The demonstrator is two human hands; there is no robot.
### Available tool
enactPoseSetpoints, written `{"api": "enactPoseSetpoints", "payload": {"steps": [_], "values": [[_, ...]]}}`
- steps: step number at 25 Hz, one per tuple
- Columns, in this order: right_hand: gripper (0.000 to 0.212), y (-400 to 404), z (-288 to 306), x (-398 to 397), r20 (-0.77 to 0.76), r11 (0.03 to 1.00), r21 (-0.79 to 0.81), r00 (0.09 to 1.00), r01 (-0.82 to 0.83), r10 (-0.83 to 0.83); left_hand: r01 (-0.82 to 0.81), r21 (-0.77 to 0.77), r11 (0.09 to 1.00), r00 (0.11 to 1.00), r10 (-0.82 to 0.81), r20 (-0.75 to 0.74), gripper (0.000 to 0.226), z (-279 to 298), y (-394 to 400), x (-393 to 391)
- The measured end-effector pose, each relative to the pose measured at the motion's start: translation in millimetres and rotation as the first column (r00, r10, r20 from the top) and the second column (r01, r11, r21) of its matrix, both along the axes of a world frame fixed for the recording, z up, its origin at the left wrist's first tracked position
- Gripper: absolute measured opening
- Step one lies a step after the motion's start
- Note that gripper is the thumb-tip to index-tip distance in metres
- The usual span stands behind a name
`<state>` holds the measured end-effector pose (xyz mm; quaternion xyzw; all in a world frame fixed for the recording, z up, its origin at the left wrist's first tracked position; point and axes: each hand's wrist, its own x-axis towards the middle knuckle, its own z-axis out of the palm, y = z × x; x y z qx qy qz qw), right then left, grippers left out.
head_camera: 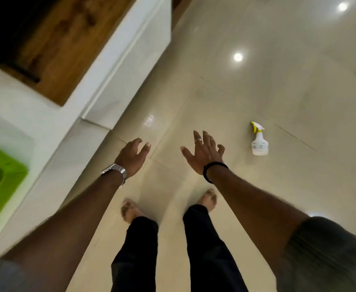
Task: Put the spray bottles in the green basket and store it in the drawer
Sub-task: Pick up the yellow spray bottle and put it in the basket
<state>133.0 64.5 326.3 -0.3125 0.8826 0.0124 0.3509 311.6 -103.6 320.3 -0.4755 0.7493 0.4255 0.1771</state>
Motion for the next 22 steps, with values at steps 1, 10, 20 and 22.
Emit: {"api": "enactPoseSetpoints", "payload": {"steps": [1, 10, 20, 22], "values": [[0.081, 18, 1, -22, -0.002, 0.999, -0.004, 0.999, 0.053, -0.053, 0.017, -0.001, 1.0, 1.0, -0.017, -0.007, 0.058, 1, 11, -28], [0.079, 207, -16, -191, -0.079, 0.928, 0.059, 0.928, 0.369, -0.364, 0.263, 0.068, 0.962, 0.964, -0.258, -0.068, 0.059, -11, 156, -275], [0.077, 301, -48, -270, -0.038, 0.85, 0.157, 0.863, 0.502, -0.503, 0.391, 0.164, 0.906, 0.912, -0.405, 0.062, 0.061, -56, 252, -370], [0.076, 301, -59, -297, -0.022, 0.841, 0.166, 0.854, 0.516, -0.52, 0.371, 0.179, 0.911, 0.919, -0.388, 0.069, 0.062, -70, 253, -401]]}}
